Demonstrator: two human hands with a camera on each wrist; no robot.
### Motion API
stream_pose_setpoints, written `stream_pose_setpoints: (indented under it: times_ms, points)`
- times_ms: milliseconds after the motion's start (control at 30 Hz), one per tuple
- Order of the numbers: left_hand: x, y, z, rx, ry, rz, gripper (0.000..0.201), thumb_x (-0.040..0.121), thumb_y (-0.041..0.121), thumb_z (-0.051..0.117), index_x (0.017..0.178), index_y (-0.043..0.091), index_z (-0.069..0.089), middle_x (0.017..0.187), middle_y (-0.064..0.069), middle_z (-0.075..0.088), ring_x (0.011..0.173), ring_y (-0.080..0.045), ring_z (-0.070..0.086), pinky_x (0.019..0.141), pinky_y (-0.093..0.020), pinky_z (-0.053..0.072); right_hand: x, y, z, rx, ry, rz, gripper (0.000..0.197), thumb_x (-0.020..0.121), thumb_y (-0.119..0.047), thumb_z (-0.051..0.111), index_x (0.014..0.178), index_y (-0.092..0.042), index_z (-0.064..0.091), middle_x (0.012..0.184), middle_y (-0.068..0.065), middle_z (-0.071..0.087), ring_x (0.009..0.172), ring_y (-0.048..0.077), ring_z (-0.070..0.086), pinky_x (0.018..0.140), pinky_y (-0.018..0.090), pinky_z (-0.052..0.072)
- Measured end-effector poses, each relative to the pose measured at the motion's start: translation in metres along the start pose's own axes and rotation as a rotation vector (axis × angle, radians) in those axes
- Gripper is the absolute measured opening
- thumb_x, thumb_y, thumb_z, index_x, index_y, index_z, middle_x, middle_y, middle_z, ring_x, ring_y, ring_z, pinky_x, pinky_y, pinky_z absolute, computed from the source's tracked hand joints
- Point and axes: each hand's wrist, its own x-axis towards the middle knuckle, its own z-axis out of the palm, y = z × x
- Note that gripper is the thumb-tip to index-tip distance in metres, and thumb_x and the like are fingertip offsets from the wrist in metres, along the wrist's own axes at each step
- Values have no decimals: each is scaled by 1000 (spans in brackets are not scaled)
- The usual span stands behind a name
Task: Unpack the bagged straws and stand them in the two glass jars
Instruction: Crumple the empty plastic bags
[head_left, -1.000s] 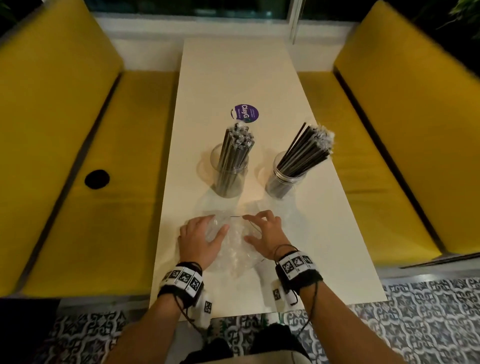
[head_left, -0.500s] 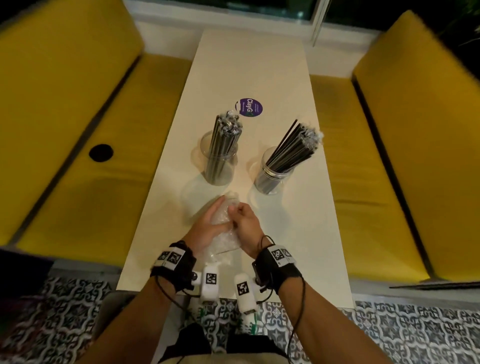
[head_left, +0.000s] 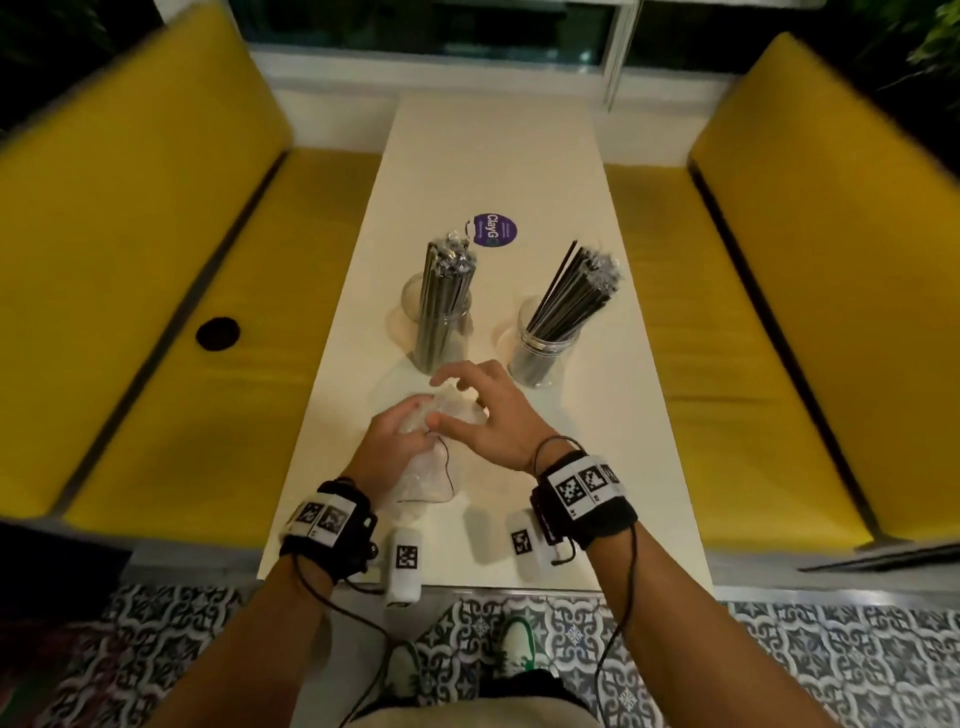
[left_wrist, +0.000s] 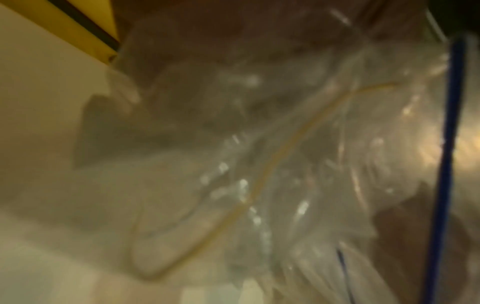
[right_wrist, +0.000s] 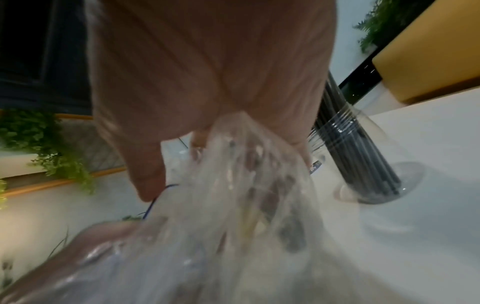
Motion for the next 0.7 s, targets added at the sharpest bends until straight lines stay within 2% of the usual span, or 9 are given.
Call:
stream_pose_setpoints:
  times_ms: [67, 133, 200, 267, 367, 433, 500, 600, 700]
  points:
    - [0, 4, -5, -36, -29, 3, 35, 99, -1, 62, 122, 23, 73, 115, 5, 81, 109, -8, 73, 91, -25, 55, -3, -13, 8, 123, -41, -34, 27, 93, -26, 73, 119, -30, 64, 119, 6, 54, 108, 17, 53, 96, 20, 42]
    - [0, 8, -11, -98, 30, -13, 34, 99, -4, 60, 123, 18, 71, 112, -4, 80, 106, -19, 74, 87, -30, 57, -7, -22, 25, 157, 111, -32, 26, 89, -11, 70, 113, -23, 68, 117, 7, 54, 106, 17, 54, 92, 10, 38]
    - [1, 9, -17, -231, 119, -108, 36, 98, -3, 60, 125, 21, 65, 110, -12, 74, 98, -27, 72, 78, -35, 57, -12, -29, 44, 162, 310, -24, 28, 87, -7, 68, 111, -21, 72, 117, 4, 55, 108, 12, 56, 93, 3, 36]
    - [4, 9, -25, -396, 188, -223, 32, 96, 1, 61, 117, 24, 65, 109, -17, 70, 92, -30, 68, 73, -36, 55, -18, -35, 63, 177, 396, -29, 29, 88, -14, 63, 114, -22, 74, 117, 0, 56, 109, 8, 58, 97, 10, 40]
    - [1, 11, -30, -605, 207, -306, 12, 100, 14, 57, 105, 16, 67, 103, -15, 68, 85, -25, 67, 69, -32, 55, -26, -46, 81, 270, 312, 23, 43, 91, -51, 51, 124, -31, 70, 128, -8, 53, 123, 9, 53, 108, 26, 41]
    - [-1, 12, -31, -703, 149, -354, 24, 109, 20, 41, 99, 16, 62, 91, -6, 68, 73, -15, 68, 57, -23, 58, -29, -52, 87, 226, 233, 7, 54, 89, -61, 53, 134, -33, 64, 138, -7, 47, 131, 16, 45, 111, 21, 35]
    - [-4, 19, -34, -744, 40, -381, 34, 110, 17, 34, 96, 12, 64, 80, -7, 71, 61, -15, 73, 51, -21, 59, -30, -53, 88, 148, 274, -37, 50, 89, -49, 62, 135, -29, 63, 139, -1, 45, 129, 21, 44, 108, 14, 32]
    - [-11, 30, -37, -792, -159, -324, 36, 106, 17, 38, 104, 3, 71, 94, -15, 75, 77, -24, 77, 65, -29, 62, -25, -50, 81, 184, 449, -36, 30, 93, -24, 60, 121, -16, 68, 126, 6, 53, 115, 17, 56, 101, 16, 43]
    - [-20, 34, -36, -804, -246, -203, 30, 107, 24, 48, 122, 8, 69, 114, -14, 75, 99, -24, 72, 85, -35, 56, -15, -45, 77, 279, 564, 121, 17, 96, -9, 57, 111, -12, 64, 117, 11, 63, 102, 19, 62, 95, 35, 52]
